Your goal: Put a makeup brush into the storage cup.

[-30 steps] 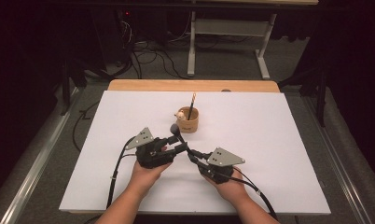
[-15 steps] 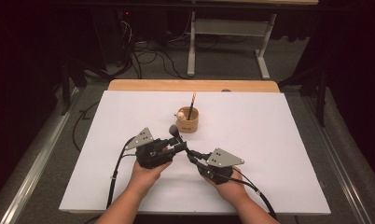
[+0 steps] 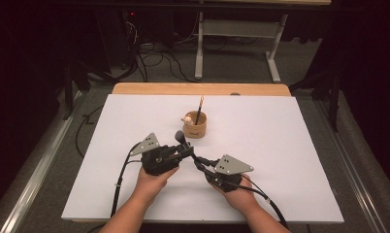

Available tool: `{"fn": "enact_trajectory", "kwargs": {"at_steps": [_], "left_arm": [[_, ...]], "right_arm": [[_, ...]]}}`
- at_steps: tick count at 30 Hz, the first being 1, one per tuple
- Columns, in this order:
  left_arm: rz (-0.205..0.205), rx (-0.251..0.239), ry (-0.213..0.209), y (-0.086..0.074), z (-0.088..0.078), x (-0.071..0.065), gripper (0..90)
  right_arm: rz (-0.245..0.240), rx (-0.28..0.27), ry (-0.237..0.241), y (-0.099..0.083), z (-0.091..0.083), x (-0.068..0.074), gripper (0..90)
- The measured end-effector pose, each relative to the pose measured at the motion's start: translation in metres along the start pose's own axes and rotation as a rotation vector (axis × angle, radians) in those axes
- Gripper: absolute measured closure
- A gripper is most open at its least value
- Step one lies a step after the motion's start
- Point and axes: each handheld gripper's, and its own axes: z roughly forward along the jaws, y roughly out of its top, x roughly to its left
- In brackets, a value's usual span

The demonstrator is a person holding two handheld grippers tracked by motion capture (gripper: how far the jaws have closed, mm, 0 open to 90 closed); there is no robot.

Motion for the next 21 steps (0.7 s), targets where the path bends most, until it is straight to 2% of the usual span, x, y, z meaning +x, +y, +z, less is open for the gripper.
{"fn": "enact_trajectory", "kwargs": {"at_steps": [21], "left_arm": [[-0.004, -0.016, -0.028, 0.0010, -0.0004, -0.0015, 77.3]], "right_arm": [[-0.002, -0.006, -0.003, 0.0005, -0.0002, 0.0008, 81.6]]}}
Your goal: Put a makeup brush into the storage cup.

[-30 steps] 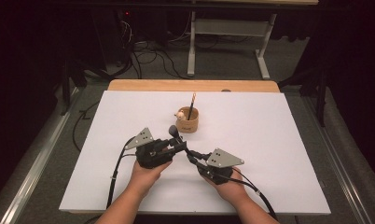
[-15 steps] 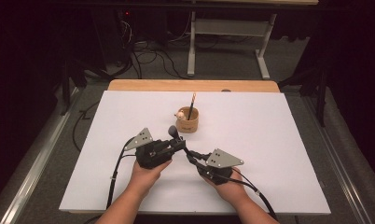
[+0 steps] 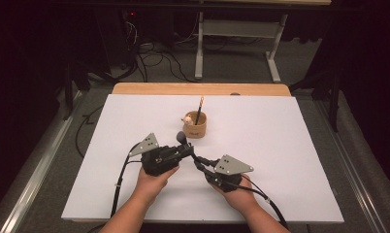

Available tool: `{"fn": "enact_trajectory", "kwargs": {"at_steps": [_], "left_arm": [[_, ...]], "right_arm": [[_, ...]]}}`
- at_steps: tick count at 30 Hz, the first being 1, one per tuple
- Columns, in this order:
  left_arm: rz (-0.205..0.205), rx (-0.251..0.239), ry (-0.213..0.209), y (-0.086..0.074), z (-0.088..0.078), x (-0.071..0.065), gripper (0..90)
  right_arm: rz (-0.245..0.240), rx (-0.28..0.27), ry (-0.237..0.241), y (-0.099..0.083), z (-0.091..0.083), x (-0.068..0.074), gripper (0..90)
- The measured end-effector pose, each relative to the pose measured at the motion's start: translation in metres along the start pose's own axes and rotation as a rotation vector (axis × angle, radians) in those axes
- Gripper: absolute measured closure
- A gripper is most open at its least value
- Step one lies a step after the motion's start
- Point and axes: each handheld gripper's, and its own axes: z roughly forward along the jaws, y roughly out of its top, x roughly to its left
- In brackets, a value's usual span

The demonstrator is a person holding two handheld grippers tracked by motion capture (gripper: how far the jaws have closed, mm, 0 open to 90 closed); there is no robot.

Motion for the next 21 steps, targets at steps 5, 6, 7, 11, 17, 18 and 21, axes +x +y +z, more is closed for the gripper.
{"fn": "enact_trajectory", "kwargs": {"at_steps": [5, 6, 7, 11, 17, 18, 21], "left_arm": [[-0.002, 0.002, -0.004, 0.0000, 0.0005, -0.0002, 77.5], [0.000, 0.002, -0.004, 0.0000, 0.0005, -0.0002, 77.6], [0.001, 0.003, -0.005, 0.0001, 0.0004, -0.0002, 77.6], [0.005, 0.001, -0.007, 0.0000, 0.0004, -0.0005, 77.7], [0.007, -0.003, -0.009, 0.0002, 0.0002, -0.0011, 77.8], [0.008, -0.002, -0.007, 0.0003, -0.0001, -0.0014, 77.8], [0.012, -0.008, -0.004, 0.0008, -0.0007, -0.0014, 77.8]], "right_arm": [[0.003, -0.001, 0.004, 0.0000, 0.0004, -0.0005, 81.4], [0.004, -0.001, 0.004, 0.0000, 0.0004, -0.0005, 81.3], [0.001, 0.000, 0.003, 0.0001, 0.0004, -0.0006, 81.3], [0.002, 0.002, 0.002, 0.0003, 0.0004, -0.0007, 81.2], [0.004, -0.001, 0.003, 0.0005, 0.0000, -0.0013, 80.3], [0.007, 0.003, 0.004, 0.0006, -0.0002, -0.0014, 79.9], [0.022, 0.007, 0.010, 0.0007, -0.0003, -0.0011, 75.3]]}}
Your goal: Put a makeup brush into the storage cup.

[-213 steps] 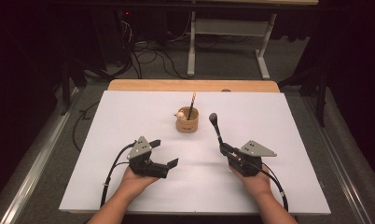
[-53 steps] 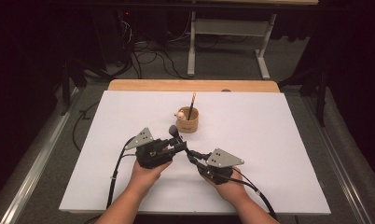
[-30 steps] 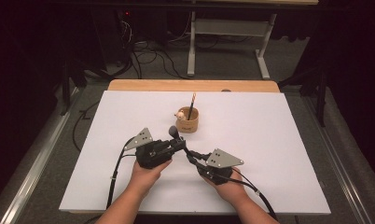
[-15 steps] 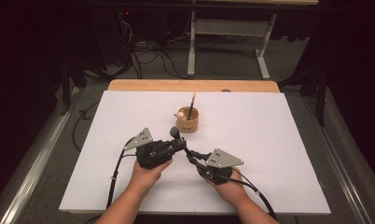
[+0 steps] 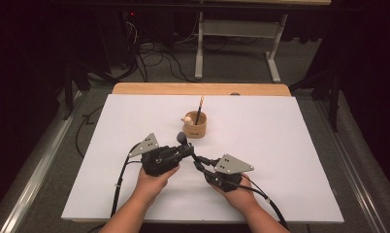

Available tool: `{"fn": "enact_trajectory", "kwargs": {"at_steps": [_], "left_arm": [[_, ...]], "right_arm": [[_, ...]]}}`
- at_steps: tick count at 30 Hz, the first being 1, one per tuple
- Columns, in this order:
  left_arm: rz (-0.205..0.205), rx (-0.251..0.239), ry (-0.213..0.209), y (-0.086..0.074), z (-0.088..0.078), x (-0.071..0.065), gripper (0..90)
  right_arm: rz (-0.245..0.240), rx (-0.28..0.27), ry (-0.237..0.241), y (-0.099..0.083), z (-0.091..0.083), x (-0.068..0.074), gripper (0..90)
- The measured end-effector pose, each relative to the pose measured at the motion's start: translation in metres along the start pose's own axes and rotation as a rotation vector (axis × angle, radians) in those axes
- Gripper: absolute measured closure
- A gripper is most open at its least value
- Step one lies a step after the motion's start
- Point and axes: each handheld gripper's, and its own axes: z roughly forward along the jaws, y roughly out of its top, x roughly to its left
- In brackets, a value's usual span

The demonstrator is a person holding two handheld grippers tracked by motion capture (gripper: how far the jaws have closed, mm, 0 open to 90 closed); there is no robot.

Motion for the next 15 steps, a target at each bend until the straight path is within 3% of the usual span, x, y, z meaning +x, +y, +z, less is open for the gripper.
{"fn": "enact_trajectory", "kwargs": {"at_steps": [5, 15], "left_arm": [[0.003, -0.005, 0.004, 0.0004, -0.0006, 0.0000, 77.8], [0.017, -0.005, 0.025, 0.0011, -0.0022, 0.0006, 77.8]], "right_arm": [[0.008, -0.008, 0.014, 0.0003, 0.0006, -0.0003, 66.9], [0.033, -0.007, -0.001, 0.0017, -0.0016, -0.0047, 55.6]]}}
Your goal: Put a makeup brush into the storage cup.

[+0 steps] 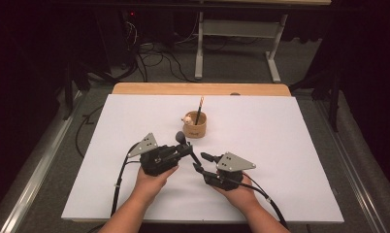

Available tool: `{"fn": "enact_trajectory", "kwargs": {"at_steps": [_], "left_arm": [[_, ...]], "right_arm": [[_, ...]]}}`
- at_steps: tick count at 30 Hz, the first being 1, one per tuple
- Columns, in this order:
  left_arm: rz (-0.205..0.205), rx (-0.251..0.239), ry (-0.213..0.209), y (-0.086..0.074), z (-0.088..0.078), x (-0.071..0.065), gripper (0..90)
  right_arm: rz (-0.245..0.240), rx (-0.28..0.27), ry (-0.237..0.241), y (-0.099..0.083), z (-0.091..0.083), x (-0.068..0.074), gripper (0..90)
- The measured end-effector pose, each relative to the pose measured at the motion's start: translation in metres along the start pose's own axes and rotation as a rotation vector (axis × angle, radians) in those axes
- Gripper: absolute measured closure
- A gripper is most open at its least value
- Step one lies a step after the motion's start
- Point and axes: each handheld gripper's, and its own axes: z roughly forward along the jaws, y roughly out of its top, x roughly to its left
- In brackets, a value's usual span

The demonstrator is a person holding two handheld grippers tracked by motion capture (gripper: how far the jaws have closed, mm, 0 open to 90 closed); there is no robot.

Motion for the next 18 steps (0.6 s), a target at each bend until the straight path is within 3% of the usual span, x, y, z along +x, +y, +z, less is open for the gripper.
{"fn": "enact_trajectory", "kwargs": {"at_steps": [18], "left_arm": [[0.033, 0.028, 0.091, 0.003, -0.005, 0.005, 77.8]], "right_arm": [[0.077, -0.029, -0.014, 0.002, -0.008, -0.013, 38.6]]}}
